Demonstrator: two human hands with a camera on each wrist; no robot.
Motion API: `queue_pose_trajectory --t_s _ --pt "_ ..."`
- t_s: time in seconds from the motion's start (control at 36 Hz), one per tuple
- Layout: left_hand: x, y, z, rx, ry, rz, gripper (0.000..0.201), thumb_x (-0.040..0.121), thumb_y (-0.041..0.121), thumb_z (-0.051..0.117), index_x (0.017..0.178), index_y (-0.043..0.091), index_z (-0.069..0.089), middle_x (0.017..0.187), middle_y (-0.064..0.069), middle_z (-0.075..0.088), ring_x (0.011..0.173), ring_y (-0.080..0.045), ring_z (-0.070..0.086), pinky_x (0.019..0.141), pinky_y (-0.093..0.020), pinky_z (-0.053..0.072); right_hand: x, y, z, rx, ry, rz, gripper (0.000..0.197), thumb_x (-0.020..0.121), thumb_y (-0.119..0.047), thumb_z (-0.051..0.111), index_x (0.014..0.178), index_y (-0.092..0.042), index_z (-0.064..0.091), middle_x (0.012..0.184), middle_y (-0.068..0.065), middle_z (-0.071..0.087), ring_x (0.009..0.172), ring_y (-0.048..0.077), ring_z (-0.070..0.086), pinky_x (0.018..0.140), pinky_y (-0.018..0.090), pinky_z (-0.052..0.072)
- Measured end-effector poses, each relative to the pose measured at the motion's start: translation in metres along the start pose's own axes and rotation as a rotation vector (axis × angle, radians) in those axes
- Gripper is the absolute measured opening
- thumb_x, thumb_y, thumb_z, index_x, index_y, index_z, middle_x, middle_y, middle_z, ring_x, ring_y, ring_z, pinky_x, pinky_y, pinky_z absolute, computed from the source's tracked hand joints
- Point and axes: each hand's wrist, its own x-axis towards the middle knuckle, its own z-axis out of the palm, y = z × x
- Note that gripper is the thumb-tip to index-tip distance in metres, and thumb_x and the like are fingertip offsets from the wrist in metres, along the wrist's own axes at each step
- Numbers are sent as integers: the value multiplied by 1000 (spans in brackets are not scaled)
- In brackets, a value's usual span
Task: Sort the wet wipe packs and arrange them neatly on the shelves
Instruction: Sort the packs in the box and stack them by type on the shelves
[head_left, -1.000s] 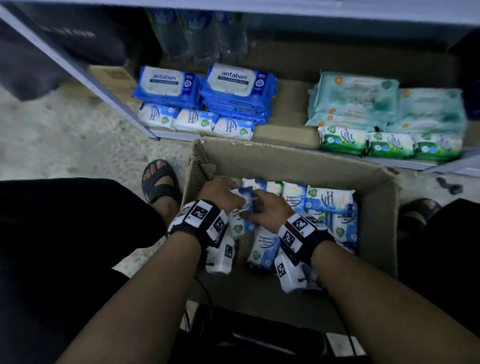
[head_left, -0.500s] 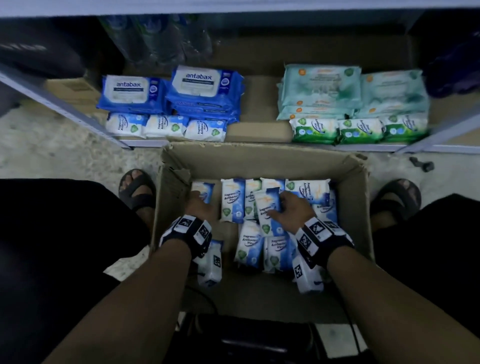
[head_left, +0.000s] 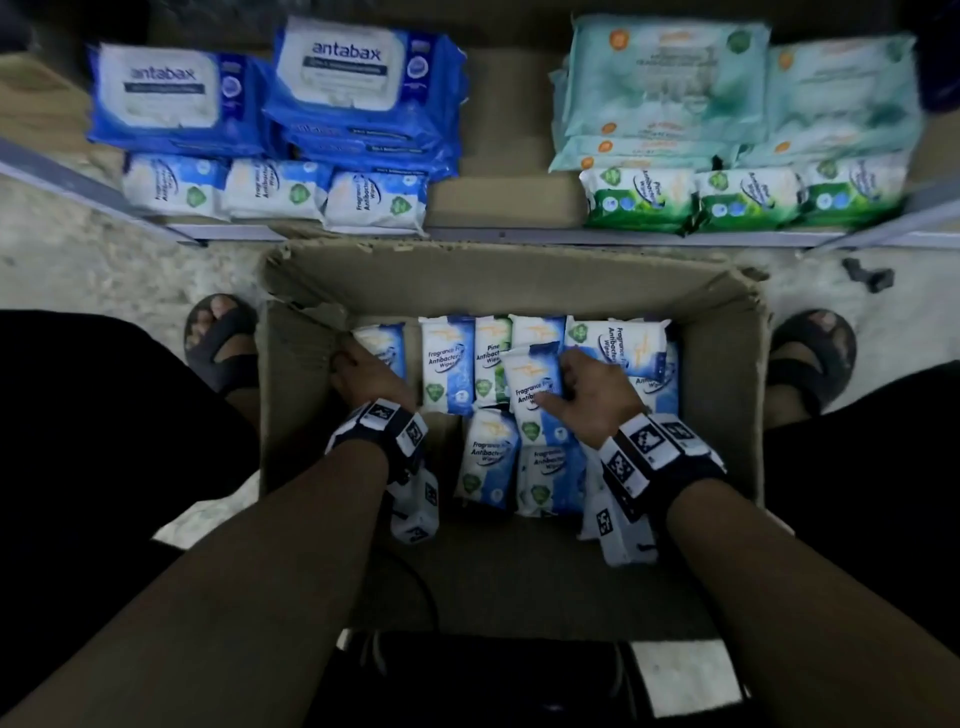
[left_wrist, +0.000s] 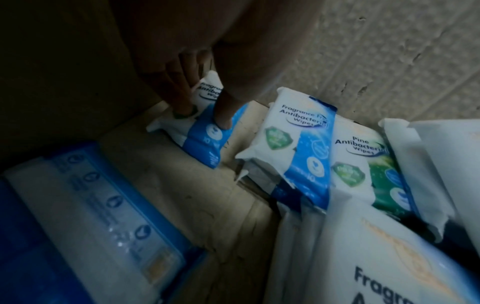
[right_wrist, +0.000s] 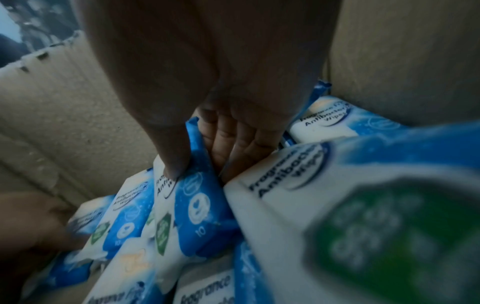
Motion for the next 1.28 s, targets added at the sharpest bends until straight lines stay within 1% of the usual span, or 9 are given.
queue_pose_trajectory --t_s 0.25,0.39,0.5,0.61,0.72,0.81,0.89,1.03,1.28 --pt "-7 -6 -6 -98 43 74 76 65 22 82 130 7 45 126 -20 49 115 -40 51 95 -43 46 -10 -2 4 56 102 -14 42 91 -39 67 117 -11 51 88 -1 60 85 22 55 73 29 40" --pt "-35 -9 -27 -153 84 98 68 79 35 75 132 8 41 124 -20 53 116 -41 50 92 -49 47 -24 -11 -5 104 198 -33 32 92 -40 66 101 -16 47 75 -6 52 79 22 51 69 29 34" --pt "-53 -5 -49 -276 -26 132 67 80 31 78 134 11 44 127 -15 57 118 -35 55 89 -41 49 -38 -17 -10 195 249 -33 40 91 -42 67 116 -14 54 100 6 67 95 29 60 77 37 47" --pt "-80 8 -70 -442 -68 228 28 78 22 82 82 16 55 88 2 62 89 -17 57 73 -30 43 -60 -26 -19 380 288 -45 50 90 -40 69 132 -21 50 104 2 68 94 25 63 77 39 50" --pt "-107 17 -85 -552 -139 314 37 75 27 84 103 12 65 101 -1 67 87 -18 62 74 -31 50 -77 -26 -16 621 260 -22 37 79 -46 77 108 -30 60 98 2 72 87 26 69 77 49 57" --pt "-127 23 -98 -706 -300 365 41 78 18 82 114 7 66 107 -5 70 90 -19 65 74 -31 53 -101 -35 -20 887 176 -27 24 86 -21 76 107 -15 65 103 18 72 82 29 71 71 47 61" --pt "-147 24 -113 -789 -442 367 40 70 16 85 106 13 69 107 -11 73 100 -31 69 91 -46 54 -116 -41 -19 1035 138 -44 29 90 -8 69 119 -5 62 100 19 72 78 29 72 66 40 61" --pt "-163 18 -127 -881 -577 364 13 85 7 68 94 16 68 92 -12 72 81 -27 66 74 -35 50 -129 -47 -19 1140 145 -64 31 90 -3 68 120 -8 64 105 18 72 79 27 73 59 34 58" --pt "-175 -6 -140 -813 -592 524 74 49 24 93 113 13 60 105 -7 74 96 -23 71 86 -42 58 -138 -70 -24 1167 176 -106 27 86 -7 74 111 -9 65 110 9 66 82 27 72 79 50 60"
